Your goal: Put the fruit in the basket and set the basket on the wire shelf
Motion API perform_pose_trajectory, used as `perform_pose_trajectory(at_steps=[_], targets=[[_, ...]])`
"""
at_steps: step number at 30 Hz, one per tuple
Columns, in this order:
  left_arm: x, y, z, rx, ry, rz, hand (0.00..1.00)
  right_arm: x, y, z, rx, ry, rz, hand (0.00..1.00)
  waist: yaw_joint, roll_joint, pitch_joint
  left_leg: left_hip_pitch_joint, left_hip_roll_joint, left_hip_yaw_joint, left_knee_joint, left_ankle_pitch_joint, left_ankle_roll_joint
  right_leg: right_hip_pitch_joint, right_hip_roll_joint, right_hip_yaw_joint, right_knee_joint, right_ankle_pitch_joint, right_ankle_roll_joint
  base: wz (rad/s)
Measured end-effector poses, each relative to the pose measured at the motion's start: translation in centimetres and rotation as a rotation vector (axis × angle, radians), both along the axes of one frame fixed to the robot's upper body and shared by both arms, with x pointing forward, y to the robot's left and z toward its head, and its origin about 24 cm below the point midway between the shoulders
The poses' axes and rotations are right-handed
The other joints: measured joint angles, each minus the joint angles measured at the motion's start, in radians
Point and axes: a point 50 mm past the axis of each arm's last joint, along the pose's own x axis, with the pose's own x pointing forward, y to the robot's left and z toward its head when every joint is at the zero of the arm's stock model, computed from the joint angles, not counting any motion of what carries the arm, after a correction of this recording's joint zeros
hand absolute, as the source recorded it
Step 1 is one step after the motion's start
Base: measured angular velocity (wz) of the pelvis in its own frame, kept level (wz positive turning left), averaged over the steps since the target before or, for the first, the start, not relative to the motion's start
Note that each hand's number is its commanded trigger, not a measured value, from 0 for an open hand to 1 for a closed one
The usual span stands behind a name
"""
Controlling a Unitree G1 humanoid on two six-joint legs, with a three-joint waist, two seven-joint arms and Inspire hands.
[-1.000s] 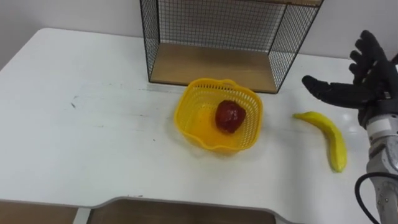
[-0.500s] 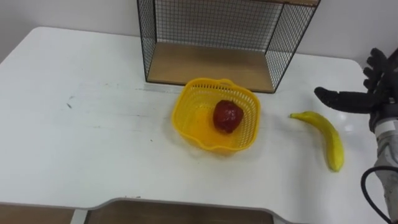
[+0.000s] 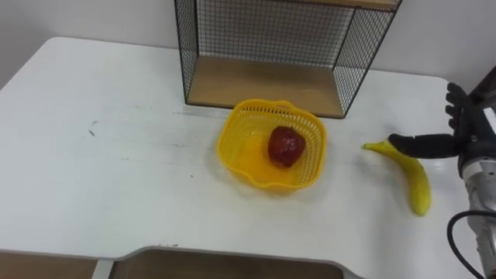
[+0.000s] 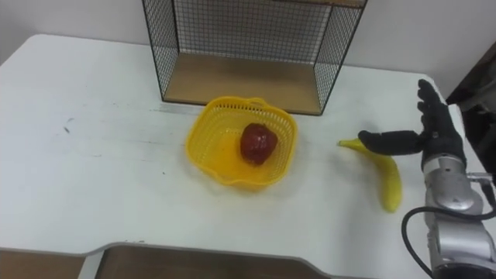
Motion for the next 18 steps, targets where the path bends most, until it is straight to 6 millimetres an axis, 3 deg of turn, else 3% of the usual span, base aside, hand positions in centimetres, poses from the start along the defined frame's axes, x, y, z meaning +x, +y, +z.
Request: perform_pose_trajectory(at_steps=[11, 18], targets=[[-0.5, 0.5, 0.2, 0.018, 0.007, 0.018, 0.0, -1.6, -0.9, -3.2, -0.008, 0.227, 0.046, 0.0, 0.002, -0.009, 0.0052, -0.003, -0.001, 0.001, -0.003, 0.0, 0.0, 0.002, 0.0, 0.001, -0.003, 0.0, 0.0, 0.0], [-0.6, 0.6, 0.2, 0.021, 0.014, 0.021, 0.0, -2.0, -0.9, -4.1, -0.01, 0.265, 0.044, 0.0, 0.007, -0.023, 0.0049, 0.0, -0.001, 0.0, 0.0, 0.0, 0.0, 0.005, 0.0, 0.0, -0.005, -0.001, 0.001, 0.0]])
